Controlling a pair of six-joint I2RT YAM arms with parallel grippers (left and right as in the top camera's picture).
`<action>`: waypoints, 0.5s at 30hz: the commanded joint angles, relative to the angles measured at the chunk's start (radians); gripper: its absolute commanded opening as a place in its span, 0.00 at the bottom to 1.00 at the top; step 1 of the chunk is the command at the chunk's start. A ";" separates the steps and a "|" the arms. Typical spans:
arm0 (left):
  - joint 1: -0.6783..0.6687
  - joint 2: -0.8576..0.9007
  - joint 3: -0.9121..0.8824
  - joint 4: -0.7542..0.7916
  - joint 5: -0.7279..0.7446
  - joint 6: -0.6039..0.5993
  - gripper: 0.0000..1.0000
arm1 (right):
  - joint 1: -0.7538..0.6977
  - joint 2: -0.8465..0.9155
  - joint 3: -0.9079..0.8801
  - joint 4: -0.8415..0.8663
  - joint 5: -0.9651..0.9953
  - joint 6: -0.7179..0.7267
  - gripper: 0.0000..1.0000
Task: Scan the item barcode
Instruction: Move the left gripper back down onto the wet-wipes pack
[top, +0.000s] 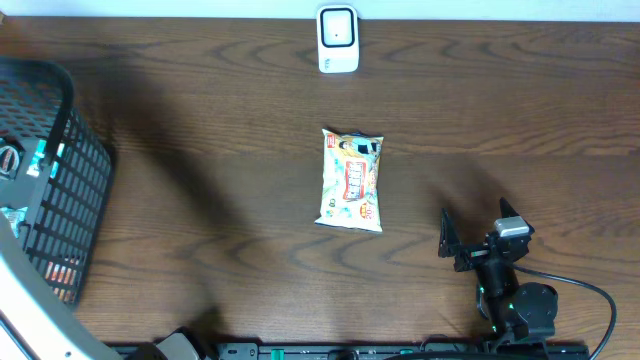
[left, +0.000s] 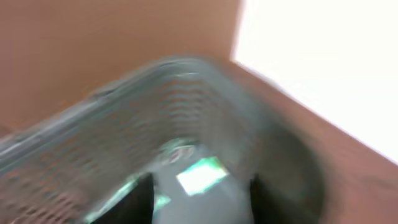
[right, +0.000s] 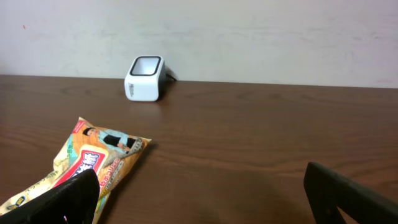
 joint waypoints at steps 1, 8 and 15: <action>-0.032 0.001 0.011 0.012 0.488 -0.129 0.24 | 0.004 -0.004 0.000 -0.004 0.001 -0.014 0.99; -0.246 0.028 -0.007 -0.169 0.663 -0.271 0.08 | 0.004 -0.004 0.000 -0.004 0.001 -0.014 0.99; -0.580 0.079 -0.096 -0.310 0.620 -0.270 0.07 | 0.004 -0.004 0.000 -0.004 0.001 -0.014 0.99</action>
